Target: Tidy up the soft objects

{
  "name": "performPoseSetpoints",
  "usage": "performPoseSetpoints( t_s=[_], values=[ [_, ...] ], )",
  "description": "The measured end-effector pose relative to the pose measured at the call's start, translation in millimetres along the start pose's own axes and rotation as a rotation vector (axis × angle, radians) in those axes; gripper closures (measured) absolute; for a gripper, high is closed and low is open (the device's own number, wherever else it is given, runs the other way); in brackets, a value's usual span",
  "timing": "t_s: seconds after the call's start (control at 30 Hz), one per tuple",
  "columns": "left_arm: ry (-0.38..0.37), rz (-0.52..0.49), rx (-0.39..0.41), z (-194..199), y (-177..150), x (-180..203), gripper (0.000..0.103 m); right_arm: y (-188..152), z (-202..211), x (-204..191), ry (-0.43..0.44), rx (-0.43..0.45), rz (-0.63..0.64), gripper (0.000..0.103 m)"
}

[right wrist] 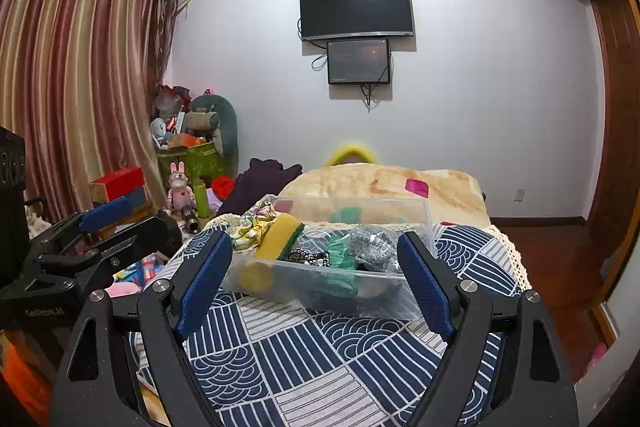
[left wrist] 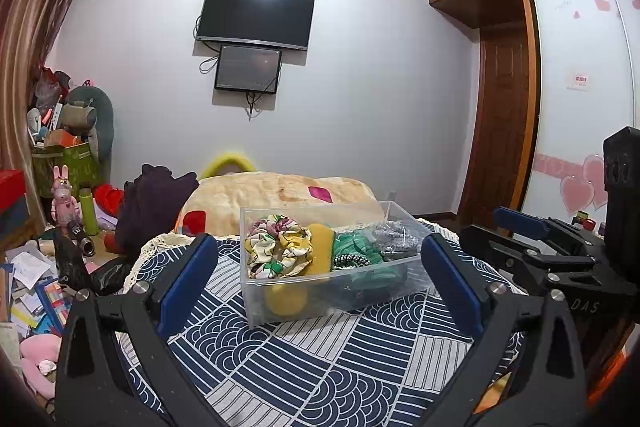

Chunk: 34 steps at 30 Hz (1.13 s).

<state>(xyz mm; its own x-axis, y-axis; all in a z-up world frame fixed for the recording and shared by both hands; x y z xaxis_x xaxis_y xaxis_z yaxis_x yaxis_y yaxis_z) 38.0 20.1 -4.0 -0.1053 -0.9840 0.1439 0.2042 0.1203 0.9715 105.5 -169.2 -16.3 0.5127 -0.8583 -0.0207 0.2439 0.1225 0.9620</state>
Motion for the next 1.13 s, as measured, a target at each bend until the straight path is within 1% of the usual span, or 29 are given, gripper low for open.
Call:
performPoseSetpoints(
  t_s=[0.33,0.4,0.47,0.73,0.8,1.13],
  values=[
    [-0.009,0.001,-0.015,-2.9,-0.8,0.0,0.000,0.2,0.6,1.2,-0.002,0.002,-0.004,0.019],
    [-0.008,-0.003,-0.014,-2.3,-1.4,0.8,0.000,0.2,1.1,1.7,-0.004,0.005,-0.009,0.010],
    [-0.007,-0.003,-0.014,-2.4,-1.7,0.8,0.000,0.6,2.9,1.5,-0.007,0.014,-0.014,0.006],
    [-0.002,0.016,-0.013,-2.2,-1.9,-1.3,0.000,0.3,3.5,0.8,-0.016,0.019,-0.014,0.003],
    [-0.005,0.021,-0.013,-2.3,-2.2,-2.3,0.000,-0.3,3.8,1.0,-0.019,0.020,-0.015,0.000],
    [-0.010,0.026,-0.013,-2.0,-2.8,-2.9,0.000,-1.7,0.9,1.1,-0.020,0.012,-0.021,0.000]
  ],
)
Point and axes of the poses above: each gripper's, at about its wrist camera, not at the fingertips, and z roughly against the way its jaws point, x to its right, y to its top, the point moved 1 cm from there along -z, roughly the way its jaws point, and after that the axes turned 6 degrees about -y, right-handed, at the moved point
